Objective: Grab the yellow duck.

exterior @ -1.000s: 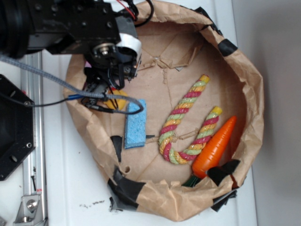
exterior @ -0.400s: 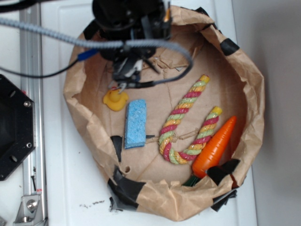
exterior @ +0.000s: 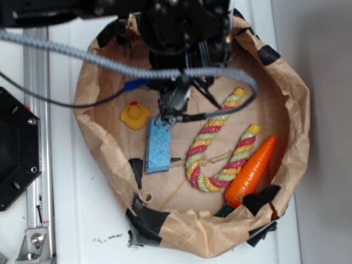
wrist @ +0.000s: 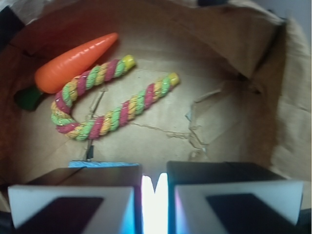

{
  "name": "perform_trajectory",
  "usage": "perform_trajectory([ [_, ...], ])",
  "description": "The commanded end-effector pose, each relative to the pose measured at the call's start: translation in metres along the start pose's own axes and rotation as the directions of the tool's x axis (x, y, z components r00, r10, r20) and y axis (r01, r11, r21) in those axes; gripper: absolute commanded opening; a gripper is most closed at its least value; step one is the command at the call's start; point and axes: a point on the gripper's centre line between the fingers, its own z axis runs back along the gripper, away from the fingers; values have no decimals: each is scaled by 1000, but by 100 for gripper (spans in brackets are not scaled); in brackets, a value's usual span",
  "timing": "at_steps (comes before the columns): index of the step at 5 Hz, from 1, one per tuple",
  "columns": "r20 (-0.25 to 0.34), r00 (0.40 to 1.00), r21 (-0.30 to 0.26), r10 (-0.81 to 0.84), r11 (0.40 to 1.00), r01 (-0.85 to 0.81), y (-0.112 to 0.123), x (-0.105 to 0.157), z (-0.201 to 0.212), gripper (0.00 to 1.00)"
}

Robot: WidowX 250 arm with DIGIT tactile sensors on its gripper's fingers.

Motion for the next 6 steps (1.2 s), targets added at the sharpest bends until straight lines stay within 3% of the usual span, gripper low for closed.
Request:
perform_trajectory([
  [1, -89, 964, 105, -252, 960, 261, 3, -35, -23, 100],
  [2, -117, 961, 69, -250, 963, 259, 6, -55, -44, 100],
  [3, -102, 967, 56, -232, 970, 238, 16, -68, -63, 100],
  [4, -68, 954, 22, -292, 956, 294, 19, -65, -78, 100],
  [5, -103, 930, 5, -354, 934, 356, 12, -62, -79, 100],
  [6, -57, 961, -148, -270, 954, 259, 11, -64, -79, 100],
])
